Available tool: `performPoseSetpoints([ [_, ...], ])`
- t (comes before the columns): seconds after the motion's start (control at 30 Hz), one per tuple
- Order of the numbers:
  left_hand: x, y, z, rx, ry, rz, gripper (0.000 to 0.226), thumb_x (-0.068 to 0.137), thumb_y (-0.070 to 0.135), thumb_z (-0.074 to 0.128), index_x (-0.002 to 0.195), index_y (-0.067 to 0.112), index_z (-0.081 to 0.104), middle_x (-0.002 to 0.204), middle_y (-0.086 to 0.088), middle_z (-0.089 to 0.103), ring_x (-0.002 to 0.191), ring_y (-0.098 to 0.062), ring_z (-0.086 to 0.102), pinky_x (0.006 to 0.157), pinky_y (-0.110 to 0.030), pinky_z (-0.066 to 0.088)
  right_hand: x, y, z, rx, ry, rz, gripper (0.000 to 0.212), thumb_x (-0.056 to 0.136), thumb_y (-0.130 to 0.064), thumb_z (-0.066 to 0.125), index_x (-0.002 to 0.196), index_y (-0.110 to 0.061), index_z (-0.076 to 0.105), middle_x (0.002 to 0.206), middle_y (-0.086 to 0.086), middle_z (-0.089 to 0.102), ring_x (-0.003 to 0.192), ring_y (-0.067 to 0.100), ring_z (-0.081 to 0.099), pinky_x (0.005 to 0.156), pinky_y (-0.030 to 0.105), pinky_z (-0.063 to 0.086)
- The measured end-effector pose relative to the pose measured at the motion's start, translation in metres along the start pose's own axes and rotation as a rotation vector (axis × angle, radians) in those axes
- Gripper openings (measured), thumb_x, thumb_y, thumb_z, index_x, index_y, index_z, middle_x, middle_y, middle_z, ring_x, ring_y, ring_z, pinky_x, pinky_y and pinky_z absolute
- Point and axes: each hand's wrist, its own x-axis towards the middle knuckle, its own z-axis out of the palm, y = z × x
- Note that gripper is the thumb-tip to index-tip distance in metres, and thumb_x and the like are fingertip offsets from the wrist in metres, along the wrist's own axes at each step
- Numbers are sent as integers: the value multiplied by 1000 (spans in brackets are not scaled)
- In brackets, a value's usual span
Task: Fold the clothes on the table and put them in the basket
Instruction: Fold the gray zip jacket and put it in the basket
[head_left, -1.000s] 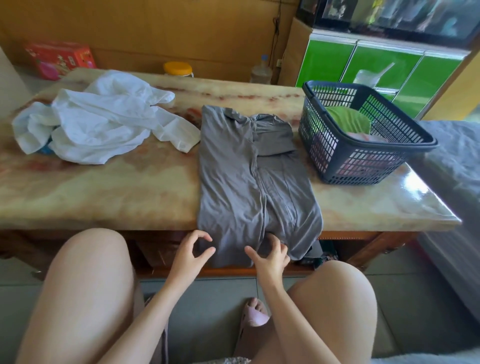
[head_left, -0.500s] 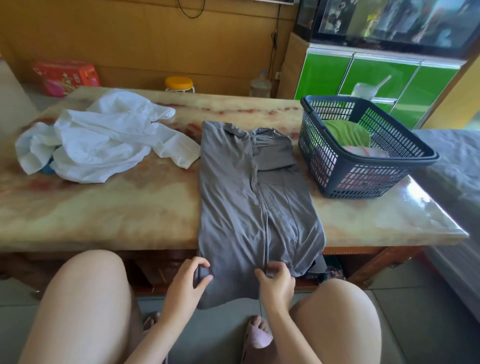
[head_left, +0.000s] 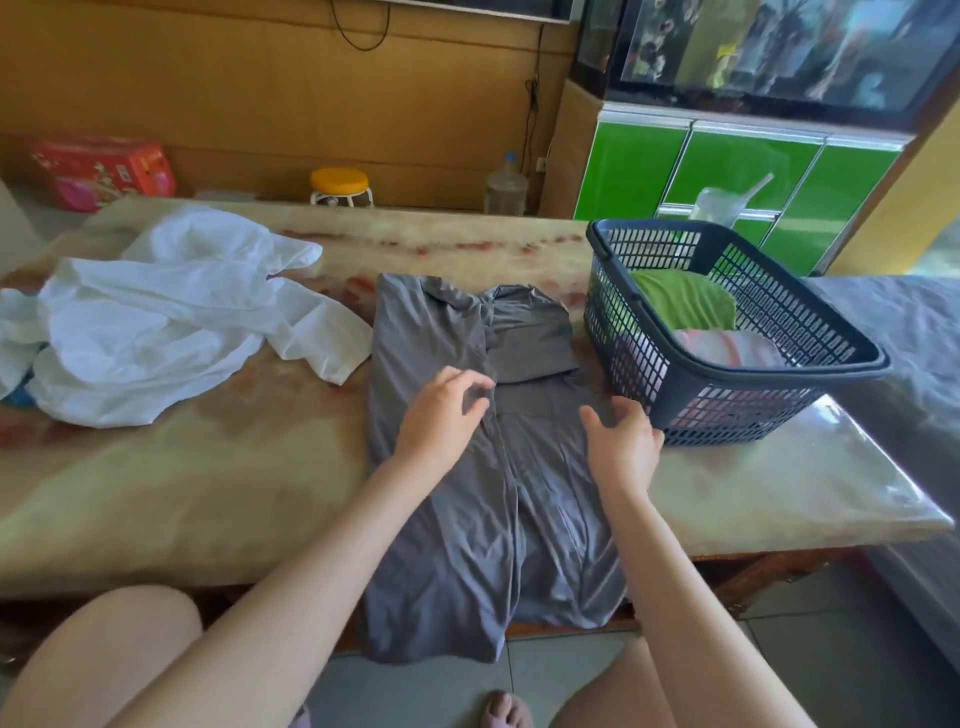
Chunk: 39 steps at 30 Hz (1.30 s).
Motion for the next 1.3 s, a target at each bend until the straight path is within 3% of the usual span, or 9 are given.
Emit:
performPoseSetpoints([
  [0.13, 70, 18, 21, -38, -45, -64, 18, 92, 18, 56, 108, 22, 65, 109, 1, 57, 96, -16, 59, 81, -35, 50, 26, -1, 20, -80, -58, 71, 54, 92, -37, 58, 136, -10, 47, 135, 13, 54, 127, 34, 39, 102, 38, 32],
  [0.37, 152, 22, 70, 136, -196, -113, 26, 95, 25, 52, 121, 21, 57, 129, -1, 53, 109, -18, 56, 85, -34, 48, 39, -5, 41, -592, -82, -50, 60, 93, -41, 52, 141, -13, 29, 135, 8, 43, 127, 28, 38, 97, 35, 37],
  [0.5, 180, 25, 95, 218, -279, -139, 39, 97, 35, 49, 129, 14, 49, 131, -6, 51, 110, -24, 55, 83, -37, 50, 51, -11, 38, -534, -90, -65, 38, 98, -34, 47, 127, -12, 35, 125, 5, 56, 118, 23, 54, 89, 31, 44],
  [0.67, 202, 36, 125, 393, -233, -182, 50, 90, 56, 49, 110, 12, 60, 111, -9, 61, 98, -28, 59, 66, -34, 49, 60, -8, 28, -611, -195, -85, 32, 97, -41, 48, 118, -17, 44, 121, -2, 56, 112, 17, 59, 82, 29, 48],
  [0.83, 219, 47, 140, 468, -256, -309, 65, 87, 42, 60, 138, 10, 36, 138, -11, 40, 126, -31, 42, 89, -39, 46, 60, -13, 28, -447, -210, -76, 25, 96, -38, 48, 112, -20, 48, 115, 0, 56, 109, 20, 58, 80, 28, 46],
  [0.97, 234, 37, 144, 492, -263, -399, 83, 81, 43, 69, 143, 9, 25, 141, -11, 36, 124, -30, 47, 73, -34, 46, 66, -9, 20, -257, -285, 35, 15, 92, -34, 57, 100, -23, 51, 98, -4, 55, 107, 19, 57, 78, 26, 41],
  [1.07, 243, 34, 144, 440, -231, -437, 65, 85, 37, 67, 136, 10, 37, 131, -8, 48, 116, -25, 54, 65, -32, 43, 66, -7, 22, -159, -320, 42, 16, 86, -28, 64, 87, -24, 49, 92, -3, 58, 99, 20, 57, 72, 25, 40],
  [1.2, 244, 34, 137, 573, -216, -284, 16, 96, 14, 53, 110, 10, 59, 78, 1, 51, 80, -18, 59, 52, -27, 37, 68, -12, 25, -155, -375, 2, 24, 84, -32, 67, 95, -20, 49, 99, 0, 60, 92, 21, 56, 72, 28, 40],
  [1.3, 242, 30, 125, 544, -261, -263, 13, 96, 5, 46, 100, 8, 58, 74, -2, 51, 64, -17, 51, 51, -28, 38, 71, -17, 24, -164, -451, -30, 25, 82, -35, 68, 92, -15, 56, 94, 2, 63, 93, 22, 61, 74, 29, 47],
])
